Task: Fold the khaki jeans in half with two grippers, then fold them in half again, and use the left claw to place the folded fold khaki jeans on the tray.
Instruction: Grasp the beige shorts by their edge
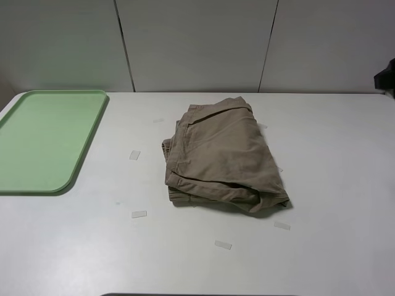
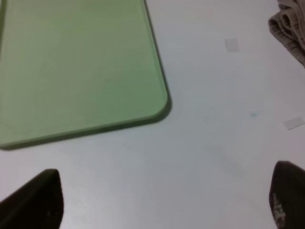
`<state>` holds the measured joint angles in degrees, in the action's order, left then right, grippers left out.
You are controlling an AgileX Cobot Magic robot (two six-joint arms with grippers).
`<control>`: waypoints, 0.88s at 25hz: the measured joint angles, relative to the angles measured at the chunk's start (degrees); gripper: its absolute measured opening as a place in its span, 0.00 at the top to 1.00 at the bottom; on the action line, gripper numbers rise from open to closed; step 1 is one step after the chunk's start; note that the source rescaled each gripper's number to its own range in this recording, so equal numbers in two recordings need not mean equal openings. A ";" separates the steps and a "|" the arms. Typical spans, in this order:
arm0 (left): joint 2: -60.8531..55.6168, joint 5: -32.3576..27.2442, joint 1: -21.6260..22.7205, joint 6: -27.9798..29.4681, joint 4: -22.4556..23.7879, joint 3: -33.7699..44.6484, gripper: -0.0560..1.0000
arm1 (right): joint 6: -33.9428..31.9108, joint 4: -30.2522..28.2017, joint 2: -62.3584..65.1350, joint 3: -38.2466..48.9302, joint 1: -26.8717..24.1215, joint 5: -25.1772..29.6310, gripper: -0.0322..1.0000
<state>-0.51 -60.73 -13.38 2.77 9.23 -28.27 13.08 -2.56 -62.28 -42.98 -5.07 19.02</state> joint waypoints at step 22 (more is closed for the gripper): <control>0.00 0.00 0.00 0.00 0.00 0.00 0.11 | -1.00 6.93 49.81 4.70 0.95 22.90 0.00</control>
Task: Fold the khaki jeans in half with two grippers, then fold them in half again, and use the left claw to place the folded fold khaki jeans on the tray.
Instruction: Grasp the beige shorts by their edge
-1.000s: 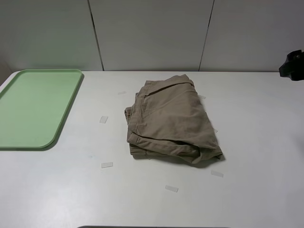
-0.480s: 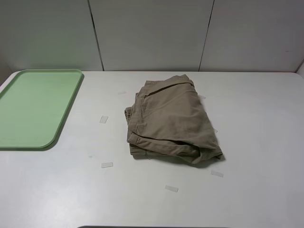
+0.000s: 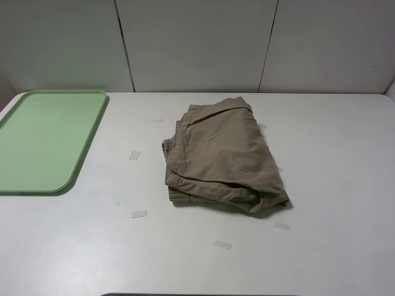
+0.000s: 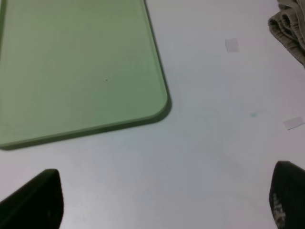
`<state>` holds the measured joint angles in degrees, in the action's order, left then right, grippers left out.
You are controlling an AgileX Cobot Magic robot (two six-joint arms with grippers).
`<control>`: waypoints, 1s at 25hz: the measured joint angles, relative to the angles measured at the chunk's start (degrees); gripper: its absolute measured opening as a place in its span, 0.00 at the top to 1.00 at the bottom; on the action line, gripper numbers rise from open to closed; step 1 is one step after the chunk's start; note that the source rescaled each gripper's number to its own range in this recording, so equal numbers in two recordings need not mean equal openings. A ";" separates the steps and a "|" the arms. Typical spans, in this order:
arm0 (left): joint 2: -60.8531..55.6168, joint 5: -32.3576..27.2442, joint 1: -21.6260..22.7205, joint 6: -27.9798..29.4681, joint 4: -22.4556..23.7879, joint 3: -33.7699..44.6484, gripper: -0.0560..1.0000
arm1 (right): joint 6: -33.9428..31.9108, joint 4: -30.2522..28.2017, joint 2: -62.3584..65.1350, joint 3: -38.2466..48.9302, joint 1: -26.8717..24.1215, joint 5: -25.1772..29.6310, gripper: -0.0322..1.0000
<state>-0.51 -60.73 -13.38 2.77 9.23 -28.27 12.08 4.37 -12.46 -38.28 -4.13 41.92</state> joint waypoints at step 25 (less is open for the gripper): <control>0.00 0.00 0.00 0.00 0.11 0.00 0.11 | -6.17 -1.41 12.85 7.08 8.24 13.12 0.00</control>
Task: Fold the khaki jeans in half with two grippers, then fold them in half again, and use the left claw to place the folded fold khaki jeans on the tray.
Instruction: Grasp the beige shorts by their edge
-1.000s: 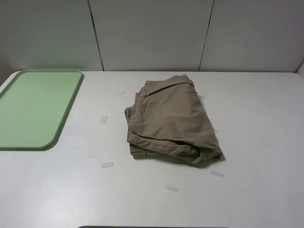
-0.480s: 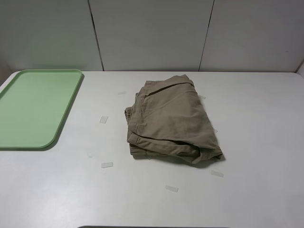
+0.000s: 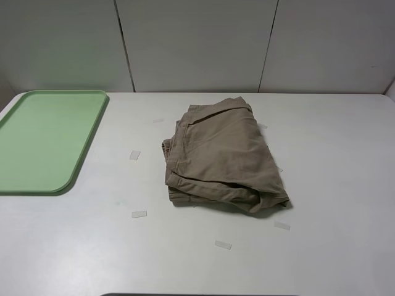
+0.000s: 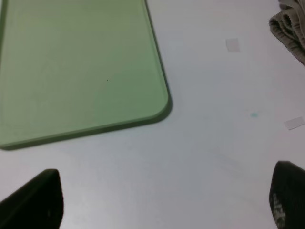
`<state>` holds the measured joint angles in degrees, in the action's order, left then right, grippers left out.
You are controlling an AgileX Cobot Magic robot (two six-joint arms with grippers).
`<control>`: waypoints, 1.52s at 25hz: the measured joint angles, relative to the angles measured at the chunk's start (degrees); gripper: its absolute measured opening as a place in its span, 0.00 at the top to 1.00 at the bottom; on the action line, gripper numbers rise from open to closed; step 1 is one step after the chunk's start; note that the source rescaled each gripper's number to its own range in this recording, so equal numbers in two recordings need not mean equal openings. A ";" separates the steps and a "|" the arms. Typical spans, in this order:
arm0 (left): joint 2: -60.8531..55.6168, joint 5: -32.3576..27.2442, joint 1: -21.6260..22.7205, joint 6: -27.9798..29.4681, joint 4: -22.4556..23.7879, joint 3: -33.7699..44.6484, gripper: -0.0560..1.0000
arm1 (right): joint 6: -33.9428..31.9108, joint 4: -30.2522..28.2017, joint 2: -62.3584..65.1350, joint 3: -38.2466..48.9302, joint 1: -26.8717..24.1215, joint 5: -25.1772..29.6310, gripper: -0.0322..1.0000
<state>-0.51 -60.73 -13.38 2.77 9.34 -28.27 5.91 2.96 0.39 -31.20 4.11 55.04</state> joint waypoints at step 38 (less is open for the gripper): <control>0.00 0.00 0.00 0.00 0.00 0.00 0.11 | -1.72 -2.96 0.00 2.61 0.00 3.22 0.00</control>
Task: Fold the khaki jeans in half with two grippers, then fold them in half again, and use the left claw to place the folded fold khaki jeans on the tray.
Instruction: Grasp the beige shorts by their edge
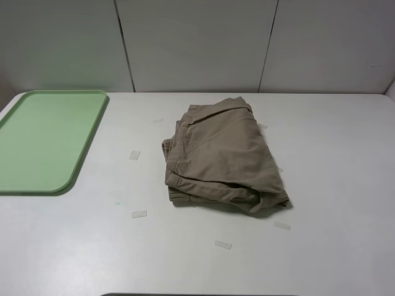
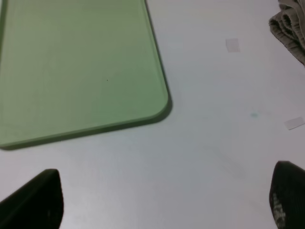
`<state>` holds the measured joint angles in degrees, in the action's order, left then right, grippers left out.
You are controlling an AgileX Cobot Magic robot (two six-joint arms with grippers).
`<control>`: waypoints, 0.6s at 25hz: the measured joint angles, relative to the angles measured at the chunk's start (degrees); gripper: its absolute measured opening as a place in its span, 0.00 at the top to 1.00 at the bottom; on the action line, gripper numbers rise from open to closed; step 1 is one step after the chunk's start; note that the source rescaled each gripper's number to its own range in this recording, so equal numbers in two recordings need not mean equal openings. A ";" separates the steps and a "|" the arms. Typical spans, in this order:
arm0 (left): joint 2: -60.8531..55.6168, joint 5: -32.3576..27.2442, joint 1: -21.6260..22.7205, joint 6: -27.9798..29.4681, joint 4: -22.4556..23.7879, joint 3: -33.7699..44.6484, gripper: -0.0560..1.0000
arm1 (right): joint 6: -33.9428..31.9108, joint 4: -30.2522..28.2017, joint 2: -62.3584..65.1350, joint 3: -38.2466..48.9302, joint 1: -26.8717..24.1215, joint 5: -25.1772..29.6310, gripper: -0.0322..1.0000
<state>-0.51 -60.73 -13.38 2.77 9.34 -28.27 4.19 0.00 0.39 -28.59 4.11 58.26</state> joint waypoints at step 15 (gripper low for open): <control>0.00 0.00 0.00 0.00 -0.07 0.00 0.11 | 0.00 0.00 0.00 0.00 0.00 0.05 0.00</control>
<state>-0.51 -60.73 -13.38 2.77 9.27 -28.27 4.19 0.00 0.39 -28.59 4.11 58.31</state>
